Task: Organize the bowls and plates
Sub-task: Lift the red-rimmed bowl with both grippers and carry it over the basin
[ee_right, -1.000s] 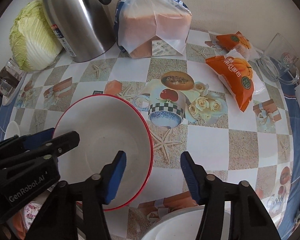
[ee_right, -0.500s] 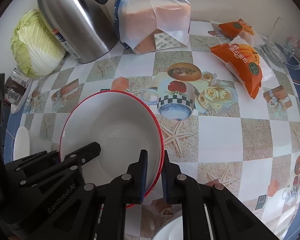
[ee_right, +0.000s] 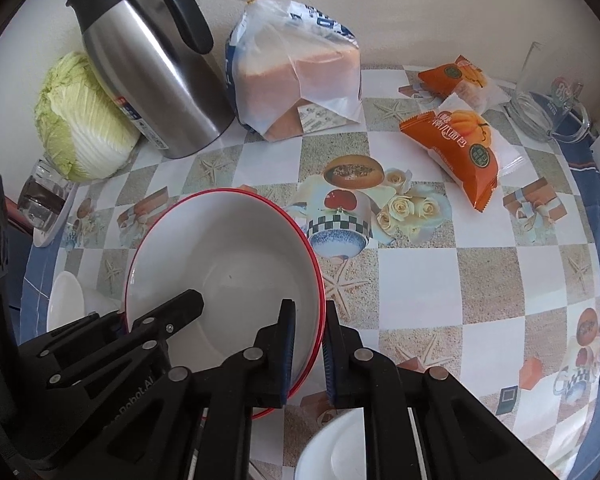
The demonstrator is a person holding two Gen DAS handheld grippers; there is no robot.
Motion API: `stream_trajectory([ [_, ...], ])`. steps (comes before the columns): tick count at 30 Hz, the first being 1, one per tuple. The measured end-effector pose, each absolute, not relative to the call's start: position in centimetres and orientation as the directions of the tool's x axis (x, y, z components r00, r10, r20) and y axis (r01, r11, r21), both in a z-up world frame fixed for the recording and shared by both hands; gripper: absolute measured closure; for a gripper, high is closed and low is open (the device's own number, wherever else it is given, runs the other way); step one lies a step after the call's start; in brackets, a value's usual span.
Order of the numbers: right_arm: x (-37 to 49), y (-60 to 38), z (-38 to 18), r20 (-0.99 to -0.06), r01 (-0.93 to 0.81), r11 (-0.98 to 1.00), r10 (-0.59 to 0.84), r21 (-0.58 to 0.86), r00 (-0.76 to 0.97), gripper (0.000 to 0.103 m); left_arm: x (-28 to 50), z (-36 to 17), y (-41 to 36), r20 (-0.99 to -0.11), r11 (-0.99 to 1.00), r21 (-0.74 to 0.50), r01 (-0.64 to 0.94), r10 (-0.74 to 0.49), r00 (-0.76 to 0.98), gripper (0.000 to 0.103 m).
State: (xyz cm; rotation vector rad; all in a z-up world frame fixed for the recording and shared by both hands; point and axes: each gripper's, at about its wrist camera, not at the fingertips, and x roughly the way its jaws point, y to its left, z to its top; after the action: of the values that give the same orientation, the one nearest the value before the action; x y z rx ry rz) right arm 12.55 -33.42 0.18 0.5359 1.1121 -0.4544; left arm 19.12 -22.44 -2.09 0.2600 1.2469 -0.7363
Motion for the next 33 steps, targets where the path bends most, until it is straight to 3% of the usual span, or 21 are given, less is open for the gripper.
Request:
stream_trajectory([
  [16,8.7,-28.7,4.4,-0.880,0.545,0.820,-0.121,0.172,0.460,0.089,14.8,1.9,-16.8,-0.887,0.802,-0.207,0.560,-0.396,0.239,0.091],
  [33,3.1,-22.7,5.3,-0.839,0.544,0.790,-0.072,0.282,0.539,0.089,10.0,3.7,-9.9,-0.857,0.831,-0.192,0.522,-0.402,0.324,0.091],
])
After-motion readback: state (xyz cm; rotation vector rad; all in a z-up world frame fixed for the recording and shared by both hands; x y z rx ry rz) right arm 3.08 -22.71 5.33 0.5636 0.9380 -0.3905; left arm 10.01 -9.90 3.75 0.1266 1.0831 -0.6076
